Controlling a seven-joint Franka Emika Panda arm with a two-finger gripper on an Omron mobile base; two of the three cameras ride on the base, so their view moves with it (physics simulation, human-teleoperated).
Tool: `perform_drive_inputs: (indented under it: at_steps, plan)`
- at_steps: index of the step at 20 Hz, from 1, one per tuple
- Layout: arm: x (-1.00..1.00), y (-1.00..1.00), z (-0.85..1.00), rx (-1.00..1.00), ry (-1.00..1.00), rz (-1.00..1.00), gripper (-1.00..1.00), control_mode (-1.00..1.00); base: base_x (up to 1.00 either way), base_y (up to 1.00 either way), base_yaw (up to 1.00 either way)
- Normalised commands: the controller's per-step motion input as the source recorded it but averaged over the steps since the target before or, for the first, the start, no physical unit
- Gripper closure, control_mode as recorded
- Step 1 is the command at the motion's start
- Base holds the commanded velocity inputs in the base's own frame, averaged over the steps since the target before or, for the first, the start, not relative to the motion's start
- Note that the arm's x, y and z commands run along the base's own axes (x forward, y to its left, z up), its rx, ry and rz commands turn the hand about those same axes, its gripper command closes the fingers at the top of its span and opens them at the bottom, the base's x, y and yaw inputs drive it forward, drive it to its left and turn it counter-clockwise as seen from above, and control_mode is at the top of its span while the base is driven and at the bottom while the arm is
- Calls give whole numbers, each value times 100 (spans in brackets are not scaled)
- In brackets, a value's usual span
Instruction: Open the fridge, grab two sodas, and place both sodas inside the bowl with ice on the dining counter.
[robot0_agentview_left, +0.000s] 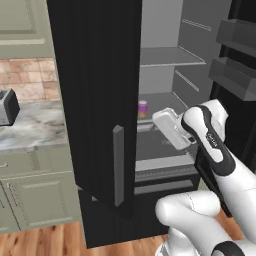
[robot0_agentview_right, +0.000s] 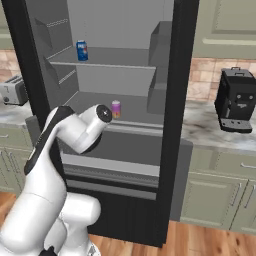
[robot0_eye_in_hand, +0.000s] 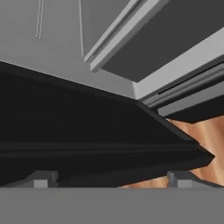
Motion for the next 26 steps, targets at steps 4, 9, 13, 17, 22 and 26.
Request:
perform_drive_inputs:
  at_steps: [4, 9, 13, 17, 22, 26]
  plan:
    - [20, 53, 0, 0, 12, 6, -100, -100, 0, 0, 0]
    - [4, 60, 0, 0, 7, 6, -100, -100, 0, 0, 0]
    - [-15, 70, -3, 0, 1, 11, -100, -100, 0, 0, 0]
    - [-23, 75, -9, 0, 0, 13, -100, -100, 0, 0, 0]
    - [-23, 79, -15, 0, 0, 12, -100, -100, 0, 0, 0]
    - [-26, 78, -18, 0, 0, 12, -100, -100, 0, 0, 0]
